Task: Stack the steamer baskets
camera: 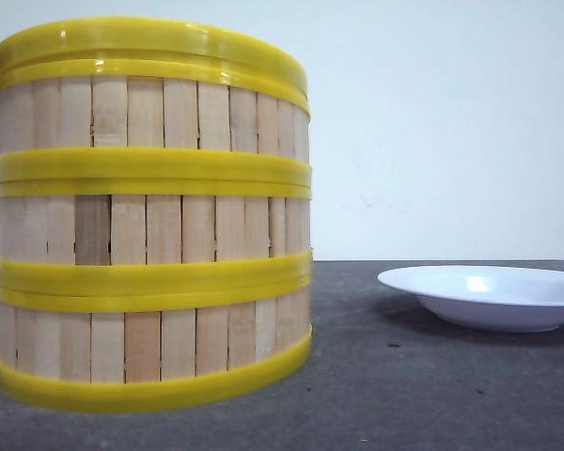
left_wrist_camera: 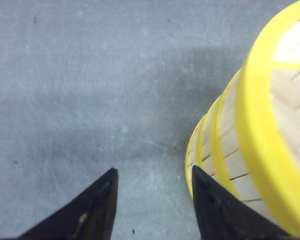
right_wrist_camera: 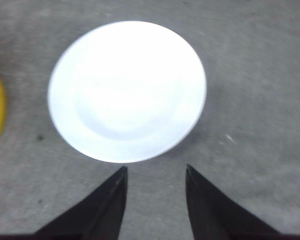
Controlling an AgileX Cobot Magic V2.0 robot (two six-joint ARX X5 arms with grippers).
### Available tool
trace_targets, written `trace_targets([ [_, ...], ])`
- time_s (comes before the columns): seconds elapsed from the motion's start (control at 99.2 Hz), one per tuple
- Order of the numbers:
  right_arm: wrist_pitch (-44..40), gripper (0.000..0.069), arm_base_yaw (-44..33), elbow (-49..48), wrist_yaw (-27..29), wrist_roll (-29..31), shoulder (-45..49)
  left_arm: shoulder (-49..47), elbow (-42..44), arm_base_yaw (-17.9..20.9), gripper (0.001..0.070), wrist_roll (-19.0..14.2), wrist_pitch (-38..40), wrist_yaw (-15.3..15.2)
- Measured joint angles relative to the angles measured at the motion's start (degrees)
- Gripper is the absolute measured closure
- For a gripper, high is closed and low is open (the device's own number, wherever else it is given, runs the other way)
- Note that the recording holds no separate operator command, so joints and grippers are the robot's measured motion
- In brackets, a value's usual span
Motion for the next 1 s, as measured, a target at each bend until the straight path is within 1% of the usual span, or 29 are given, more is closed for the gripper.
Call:
trace_targets([
  [0.212,0.07,0.0474,-0.09,-0.26,0.42,0.22,-0.33,0.04,-0.92,0.00,0.0434,-0.55,2.01,-0.02],
  [0.262,0.07,0.0475,-0.09,-0.26,0.42,0.26,-0.35,0.04,-0.92,0.00,0.0446,-0.59,1.99,-0.02],
  [0.292,0.04,0.0487,-0.09,-0.26,0.39,0.37,-0.33,0.07,-0.92,-0.02,0.0475,-0.59,2.01,0.00],
  [0.312,0.02,0.0507,-0.09,-0.26,0.39,0.52,-0.35,0.07,-0.92,-0.02,0.0512,-0.59,2.01,0.00],
  [0.343,0.00,0.0558,-0.09,-0.26,0.39,0.63,-0.35,0.07,-0.92,-0.02,0.0577,-0.61,2.01,0.00],
  [0.373,-0.02,0.0606,-0.09,-0.26,0.42,0.66,-0.33,0.07,-0.92,-0.02,0.0620,-0.68,2.03,0.00],
  [0.413,-0.07,0.0642,-0.09,-0.26,0.39,0.66,-0.33,0.07,-0.92,-0.02,0.0653,-0.68,2.03,0.00],
  [0.464,-0.07,0.0664,-0.09,-0.26,0.39,0.70,-0.33,0.04,-0.92,0.00,0.0673,-0.68,2.03,0.00],
  [0.565,-0.11,0.0680,-0.09,-0.26,0.44,0.76,-0.33,0.07,-0.92,-0.02,0.0681,-0.68,2.03,0.00],
  [0.696,-1.68,0.0682,-0.09,-0.31,0.59,1.29,-0.35,0.07,-0.92,-0.02,0.0681,-0.68,2.03,0.00],
  [0.998,1.05,0.0682,-0.09,-0.35,0.59,1.49,-0.33,0.04,-0.92,-0.02,0.0681,-0.68,2.05,0.00],
])
